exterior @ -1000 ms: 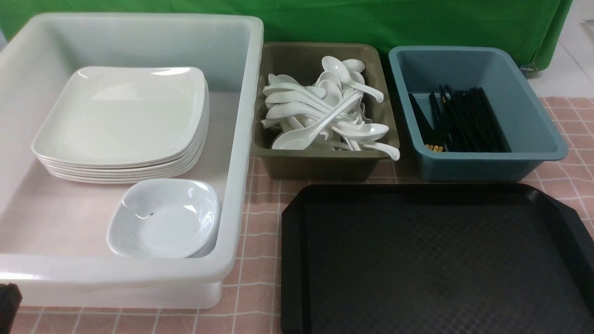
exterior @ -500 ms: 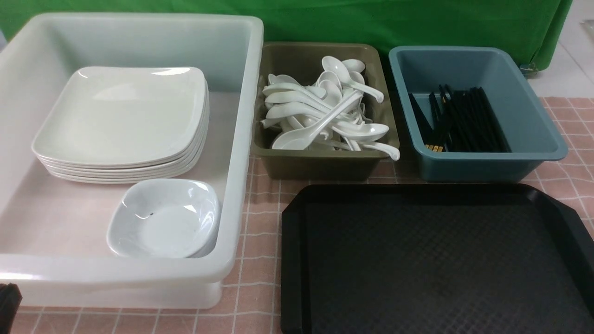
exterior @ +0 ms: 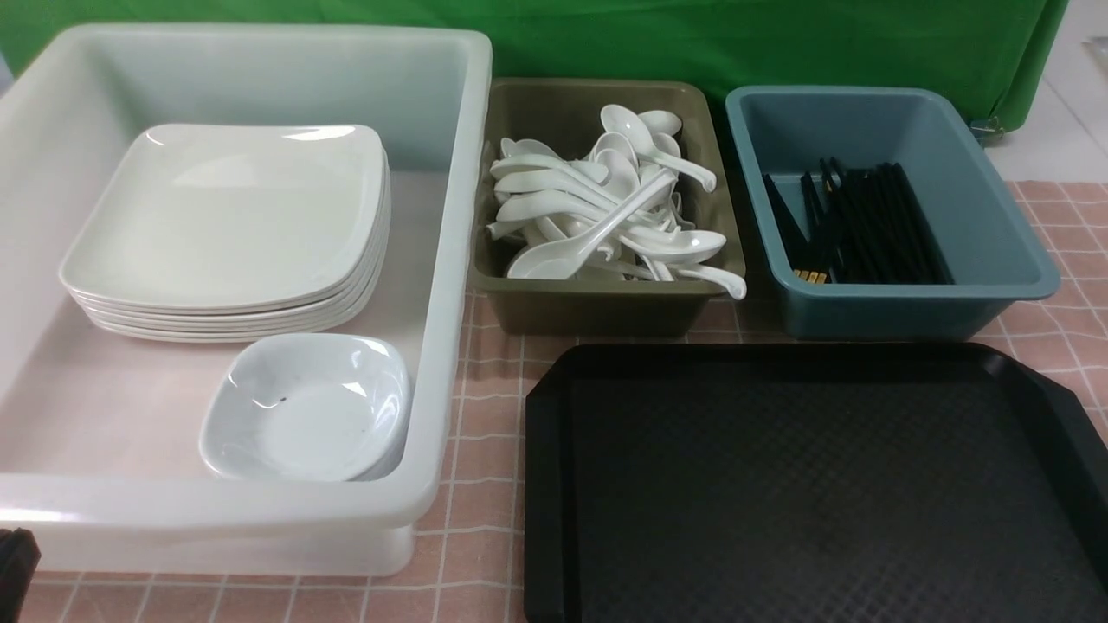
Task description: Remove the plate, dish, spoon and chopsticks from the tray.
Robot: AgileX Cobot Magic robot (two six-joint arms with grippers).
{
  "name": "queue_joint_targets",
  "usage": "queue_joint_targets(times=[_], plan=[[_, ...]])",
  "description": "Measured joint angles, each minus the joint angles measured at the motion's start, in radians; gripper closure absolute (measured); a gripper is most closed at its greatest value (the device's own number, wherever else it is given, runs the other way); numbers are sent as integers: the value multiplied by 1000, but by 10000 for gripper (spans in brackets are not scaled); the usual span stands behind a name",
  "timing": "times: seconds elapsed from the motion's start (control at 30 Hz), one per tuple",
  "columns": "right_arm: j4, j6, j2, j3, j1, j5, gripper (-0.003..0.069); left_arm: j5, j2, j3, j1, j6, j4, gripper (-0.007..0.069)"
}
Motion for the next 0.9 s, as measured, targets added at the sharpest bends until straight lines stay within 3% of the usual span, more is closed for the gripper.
queue_joint_targets(times=[0.13, 0.3, 0.43, 0.9], plan=[[5, -58, 1, 29, -31, 80, 392, 0, 0, 0, 0, 0, 3, 621], [6, -69, 1, 100, -256, 239, 392, 0, 0, 0, 0, 0, 3, 616], [7, -77, 1, 91, -364, 306, 392, 0, 0, 0, 0, 0, 3, 607], [7, -90, 1, 91, -393, 313, 392, 0, 0, 0, 0, 1, 3, 606]])
